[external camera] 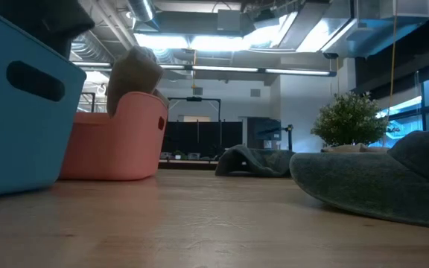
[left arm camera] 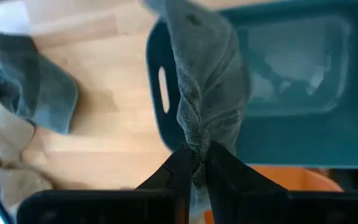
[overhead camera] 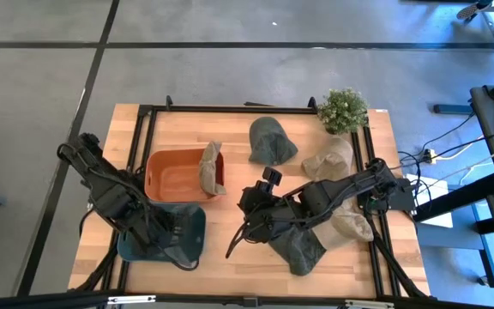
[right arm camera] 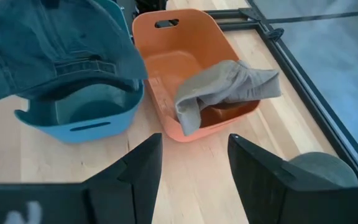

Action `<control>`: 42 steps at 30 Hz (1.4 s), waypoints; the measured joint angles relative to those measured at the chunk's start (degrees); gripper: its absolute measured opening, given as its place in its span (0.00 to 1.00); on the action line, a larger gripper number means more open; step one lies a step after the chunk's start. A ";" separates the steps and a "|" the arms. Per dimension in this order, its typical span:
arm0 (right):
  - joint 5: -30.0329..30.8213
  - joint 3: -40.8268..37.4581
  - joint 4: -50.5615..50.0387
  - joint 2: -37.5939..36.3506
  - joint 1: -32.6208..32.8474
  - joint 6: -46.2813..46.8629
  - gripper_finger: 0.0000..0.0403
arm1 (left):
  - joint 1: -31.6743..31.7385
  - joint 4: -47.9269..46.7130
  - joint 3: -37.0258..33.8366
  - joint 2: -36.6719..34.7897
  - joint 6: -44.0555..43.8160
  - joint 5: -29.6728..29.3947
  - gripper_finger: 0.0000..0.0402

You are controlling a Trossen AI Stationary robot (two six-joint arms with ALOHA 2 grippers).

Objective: Pick & Place hat
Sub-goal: Put the bottom left gray cap into the blue bin, then put the bottom gray cap into the blue bin

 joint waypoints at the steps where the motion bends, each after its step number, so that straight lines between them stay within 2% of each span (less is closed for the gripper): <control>1: 0.01 -0.01 -0.02 0.00 0.00 -0.05 0.46 | 0.00 0.55 -0.57 0.00 -0.23 -1.10 0.07; 5: 0.07 -0.02 -0.12 0.00 0.00 -0.12 0.46 | 0.49 3.73 -2.46 0.00 -0.43 -2.85 0.10; 13: 0.02 -0.02 -0.20 0.00 0.00 -0.10 0.46 | 3.12 6.02 -3.23 0.17 -3.56 -2.68 0.12; 20: -1.71 -0.02 -0.35 0.00 0.00 -0.19 0.46 | 4.15 7.67 -3.23 0.17 -3.62 1.19 0.13; 23: -1.84 -0.02 -0.37 0.00 0.00 -0.22 0.46 | 4.15 8.36 -3.23 0.17 -3.60 1.10 0.14; 33: -1.84 -0.03 -0.50 0.00 0.00 -0.30 0.46 | 4.15 8.43 -3.23 0.17 -5.09 -2.36 0.23; 39: -1.86 -0.04 -1.03 0.00 0.00 -0.24 0.46 | 4.18 8.12 -2.62 -0.07 -5.31 -10.27 0.27; 42: -1.88 -0.04 -1.18 0.00 0.02 -0.10 0.46 | 5.46 8.47 -0.56 -1.46 -6.96 -8.91 0.27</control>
